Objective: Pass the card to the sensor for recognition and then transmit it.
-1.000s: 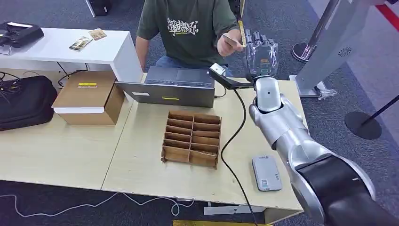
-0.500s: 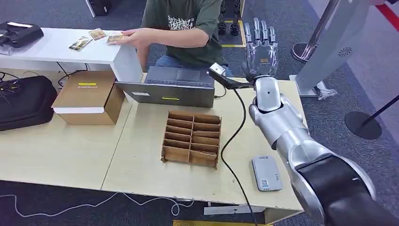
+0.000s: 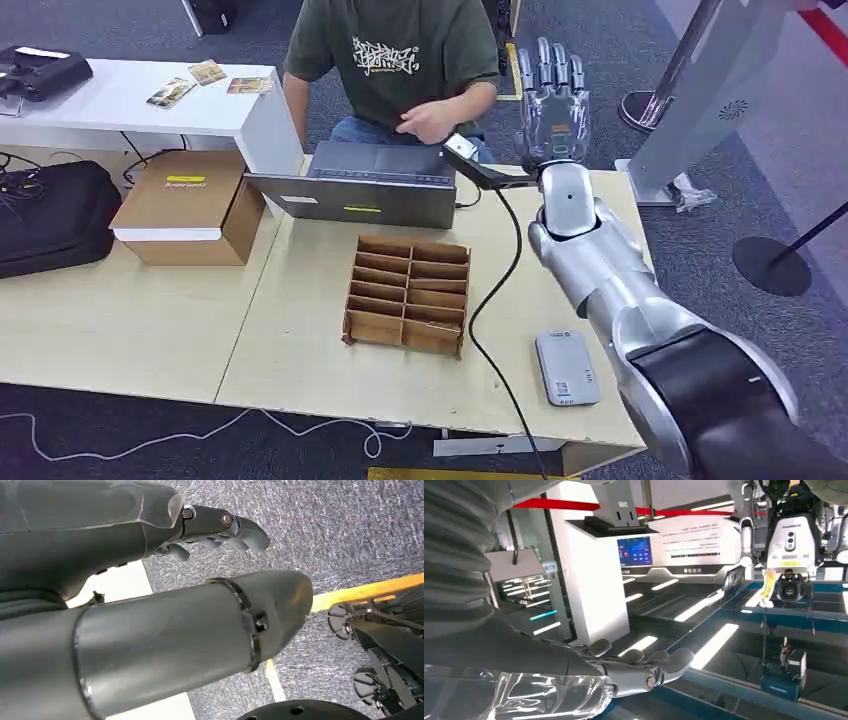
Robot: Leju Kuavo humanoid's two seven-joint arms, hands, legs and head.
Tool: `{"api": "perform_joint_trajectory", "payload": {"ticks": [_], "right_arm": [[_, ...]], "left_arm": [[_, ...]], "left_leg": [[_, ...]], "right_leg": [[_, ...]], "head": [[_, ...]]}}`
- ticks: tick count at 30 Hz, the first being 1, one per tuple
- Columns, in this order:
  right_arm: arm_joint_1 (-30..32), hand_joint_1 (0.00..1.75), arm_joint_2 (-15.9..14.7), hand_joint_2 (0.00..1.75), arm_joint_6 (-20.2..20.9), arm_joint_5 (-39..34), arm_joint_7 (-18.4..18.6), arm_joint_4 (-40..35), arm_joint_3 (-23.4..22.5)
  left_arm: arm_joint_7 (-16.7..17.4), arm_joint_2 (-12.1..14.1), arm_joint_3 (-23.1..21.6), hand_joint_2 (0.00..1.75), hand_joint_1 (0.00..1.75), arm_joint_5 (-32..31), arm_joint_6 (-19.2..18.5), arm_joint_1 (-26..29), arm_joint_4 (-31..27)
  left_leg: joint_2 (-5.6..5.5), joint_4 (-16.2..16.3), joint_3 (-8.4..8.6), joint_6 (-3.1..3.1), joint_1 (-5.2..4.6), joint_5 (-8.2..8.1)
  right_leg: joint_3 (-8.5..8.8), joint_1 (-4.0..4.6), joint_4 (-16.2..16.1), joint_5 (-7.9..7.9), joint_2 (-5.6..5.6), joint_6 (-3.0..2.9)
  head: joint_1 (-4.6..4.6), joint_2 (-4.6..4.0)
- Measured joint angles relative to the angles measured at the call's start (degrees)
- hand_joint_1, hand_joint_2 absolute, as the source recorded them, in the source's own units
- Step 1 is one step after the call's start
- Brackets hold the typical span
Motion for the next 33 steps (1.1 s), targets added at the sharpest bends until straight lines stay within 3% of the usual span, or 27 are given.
{"api": "perform_joint_trajectory", "payload": {"ticks": [9,18,25,33], "right_arm": [[1.77,0.00,-0.11,1.75,-4.37,-3.00,-1.31,-3.77,-2.60],[10.32,0.00,-2.03,1.75,-3.74,-0.02,-3.54,-17.75,-8.92],[16.32,0.00,-4.81,1.75,-2.82,-0.02,-2.14,-27.35,-9.22],[21.31,0.00,-5.95,1.75,-1.55,-0.15,-4.65,-34.40,-9.25]], "left_arm": [[-0.26,0.00,0.00,0.00,0.00,1.44,0.15,0.29,0.00],[-0.39,0.02,0.00,0.00,0.00,3.28,0.09,0.80,0.00],[-0.39,0.22,0.00,0.00,0.00,4.90,-0.09,1.09,0.00],[-0.90,0.22,0.07,0.00,0.00,6.47,-0.52,1.58,0.00]], "left_leg": [[0.00,0.00,0.01,0.00,0.00,0.00],[-0.01,0.00,0.00,0.00,0.00,-0.01],[0.00,0.00,0.00,0.00,0.00,-0.01],[0.01,-0.01,0.01,0.00,0.01,-0.01]], "right_leg": [[0.00,0.00,-0.01,0.00,0.01,0.00],[0.00,0.00,-0.02,-0.01,-0.01,0.00],[-0.01,0.00,-0.02,-0.01,0.01,0.00],[-0.02,0.01,-0.01,-0.01,0.03,0.00]], "head": [[0.00,0.00],[0.02,0.00],[0.00,0.00],[0.00,0.00]]}}
